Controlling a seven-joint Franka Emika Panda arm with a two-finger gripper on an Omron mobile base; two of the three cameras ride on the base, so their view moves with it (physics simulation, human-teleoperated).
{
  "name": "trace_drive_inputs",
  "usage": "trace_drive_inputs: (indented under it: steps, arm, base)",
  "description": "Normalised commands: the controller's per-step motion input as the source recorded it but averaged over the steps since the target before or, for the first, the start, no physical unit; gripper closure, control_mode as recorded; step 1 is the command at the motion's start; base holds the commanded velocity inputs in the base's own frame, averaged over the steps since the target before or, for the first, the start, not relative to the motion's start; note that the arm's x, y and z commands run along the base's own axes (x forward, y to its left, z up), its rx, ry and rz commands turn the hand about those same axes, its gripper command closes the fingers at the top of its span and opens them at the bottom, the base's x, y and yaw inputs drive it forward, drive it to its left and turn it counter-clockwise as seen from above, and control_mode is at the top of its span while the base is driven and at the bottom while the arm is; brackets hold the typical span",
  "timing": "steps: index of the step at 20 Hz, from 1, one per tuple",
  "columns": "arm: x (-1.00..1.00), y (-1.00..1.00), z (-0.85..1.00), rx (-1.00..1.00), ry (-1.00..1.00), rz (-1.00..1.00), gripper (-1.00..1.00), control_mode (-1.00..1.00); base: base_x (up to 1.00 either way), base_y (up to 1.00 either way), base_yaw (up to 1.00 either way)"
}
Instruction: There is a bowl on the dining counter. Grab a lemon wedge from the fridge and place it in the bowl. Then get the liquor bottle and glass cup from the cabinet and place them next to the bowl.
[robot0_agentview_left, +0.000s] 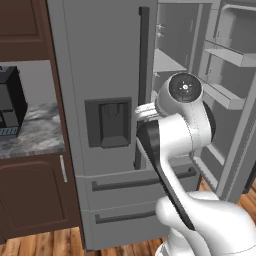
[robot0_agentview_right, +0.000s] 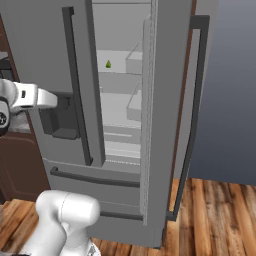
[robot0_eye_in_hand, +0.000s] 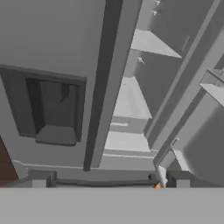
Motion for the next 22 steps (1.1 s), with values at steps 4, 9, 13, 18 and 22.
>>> trace_drive_inputs:
  steps: [4, 9, 13, 18, 22]
  arm:
    - [0.53, 0.02, 0.01, 0.15, -0.06, 0.04, -1.0, -1.0]
    - [0.56, 0.01, 0.0, 0.12, -0.06, 0.01, -1.0, -1.0]
    - [0.65, 0.0, 0.03, 0.09, -0.01, 0.0, -1.0, -1.0]
    - [0.7, 0.0, 0.01, 0.02, 0.02, 0.01, -1.0, -1.0]
    - [0.7, 0.0, 0.0, 0.0, 0.09, 0.03, -1.0, -1.0]
  base:
    - [0.0, 0.0, 0.0]
    - [0.0, 0.0, 0.0]
    - [0.0, 0.0, 0.0]
    - [0.0, 0.0, 0.0]
    - [0.0, 0.0, 0.0]
